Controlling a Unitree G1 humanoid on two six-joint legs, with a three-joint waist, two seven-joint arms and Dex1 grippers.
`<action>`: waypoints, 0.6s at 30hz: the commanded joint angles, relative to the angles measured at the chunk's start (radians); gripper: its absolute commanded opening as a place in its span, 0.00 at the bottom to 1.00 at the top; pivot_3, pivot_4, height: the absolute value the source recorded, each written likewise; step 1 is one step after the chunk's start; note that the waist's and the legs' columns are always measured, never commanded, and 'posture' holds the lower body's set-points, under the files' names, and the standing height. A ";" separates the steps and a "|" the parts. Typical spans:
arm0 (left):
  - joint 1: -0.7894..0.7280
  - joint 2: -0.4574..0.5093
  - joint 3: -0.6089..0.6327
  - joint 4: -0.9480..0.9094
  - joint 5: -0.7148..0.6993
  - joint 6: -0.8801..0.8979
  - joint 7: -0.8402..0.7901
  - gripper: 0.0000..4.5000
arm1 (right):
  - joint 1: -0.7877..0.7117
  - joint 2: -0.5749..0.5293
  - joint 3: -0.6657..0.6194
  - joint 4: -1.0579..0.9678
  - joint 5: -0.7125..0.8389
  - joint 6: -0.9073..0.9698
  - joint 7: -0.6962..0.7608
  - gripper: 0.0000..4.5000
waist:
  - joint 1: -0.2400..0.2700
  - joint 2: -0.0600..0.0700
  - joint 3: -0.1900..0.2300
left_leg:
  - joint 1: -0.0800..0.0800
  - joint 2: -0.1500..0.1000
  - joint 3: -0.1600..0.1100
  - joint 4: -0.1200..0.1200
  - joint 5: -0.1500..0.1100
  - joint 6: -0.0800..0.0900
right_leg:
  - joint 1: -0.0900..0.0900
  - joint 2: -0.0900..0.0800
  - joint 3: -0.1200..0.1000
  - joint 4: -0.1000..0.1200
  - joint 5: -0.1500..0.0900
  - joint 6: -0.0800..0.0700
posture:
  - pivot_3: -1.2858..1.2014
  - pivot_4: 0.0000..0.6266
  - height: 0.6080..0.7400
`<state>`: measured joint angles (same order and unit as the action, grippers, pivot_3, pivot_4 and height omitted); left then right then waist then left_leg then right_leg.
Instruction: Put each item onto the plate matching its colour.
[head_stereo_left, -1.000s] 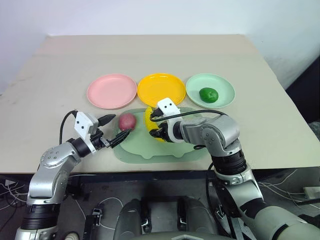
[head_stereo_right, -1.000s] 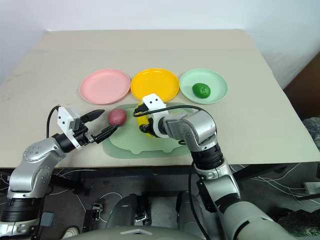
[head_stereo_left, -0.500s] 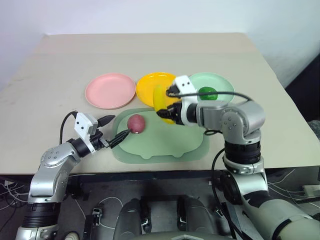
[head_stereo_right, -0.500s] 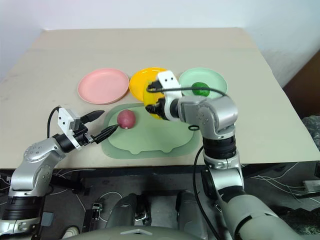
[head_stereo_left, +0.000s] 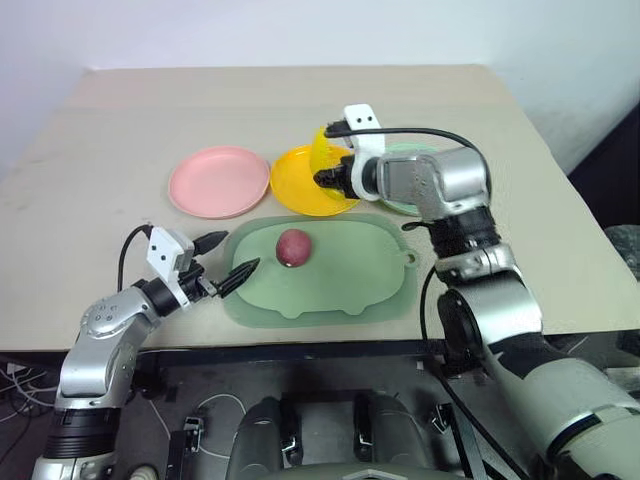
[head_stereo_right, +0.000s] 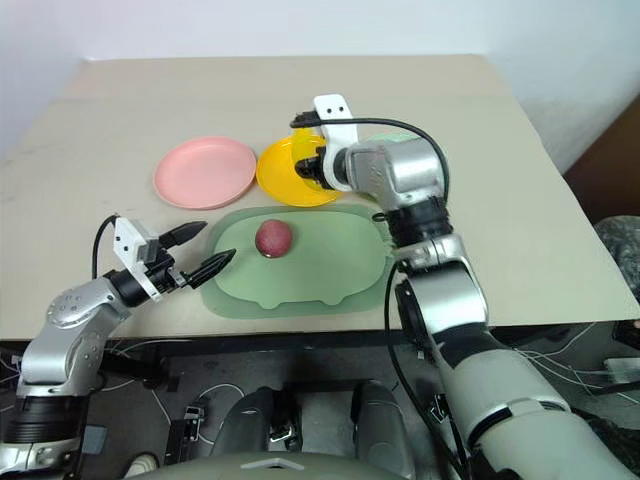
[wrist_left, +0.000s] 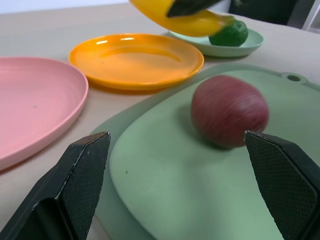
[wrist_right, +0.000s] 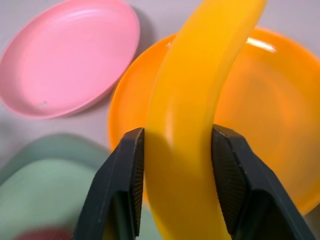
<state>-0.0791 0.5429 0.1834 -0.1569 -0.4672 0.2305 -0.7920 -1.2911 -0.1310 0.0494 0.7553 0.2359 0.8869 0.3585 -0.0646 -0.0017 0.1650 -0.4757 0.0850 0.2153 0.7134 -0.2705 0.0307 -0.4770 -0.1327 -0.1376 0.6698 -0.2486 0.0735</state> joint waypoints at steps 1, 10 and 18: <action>0.013 0.003 0.031 -0.044 -0.008 -0.022 0.009 1.00 | -0.099 0.039 0.003 0.189 -0.049 -0.164 0.028 0.35 | -0.005 0.000 0.000 | 0.000 0.000 0.000 0.000 0.000 0.000 | 0.000 0.000 0.000 0.000 0.000 0.000 | 0.52 0.24 0.66; 0.052 0.005 0.047 -0.106 -0.016 -0.004 0.039 1.00 | -0.165 0.124 -0.031 0.464 -0.119 -0.360 0.000 0.57 | -0.005 0.000 0.000 | 0.000 0.000 0.000 0.000 0.000 0.000 | 0.000 0.000 0.000 0.001 0.000 0.000 | 0.52 0.24 0.66; 0.043 0.001 0.035 -0.156 -0.037 0.034 0.051 1.00 | -0.173 0.105 -0.074 0.413 -0.102 -0.368 0.066 1.00 | -0.005 0.000 0.000 | 0.000 0.000 -0.001 0.001 0.000 0.000 | 0.000 0.000 0.000 0.002 0.000 0.000 | 0.52 0.24 0.66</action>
<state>-0.0248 0.5430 0.2122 -0.2631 -0.4837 0.2603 -0.7440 -1.4336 -0.0170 -0.0079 1.2275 0.1236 0.5237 0.3967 -0.0699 -0.0014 0.1653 -0.4761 0.0854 0.2144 0.7149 -0.2703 0.0303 -0.4772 -0.1331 -0.1375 0.6716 -0.2486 0.0735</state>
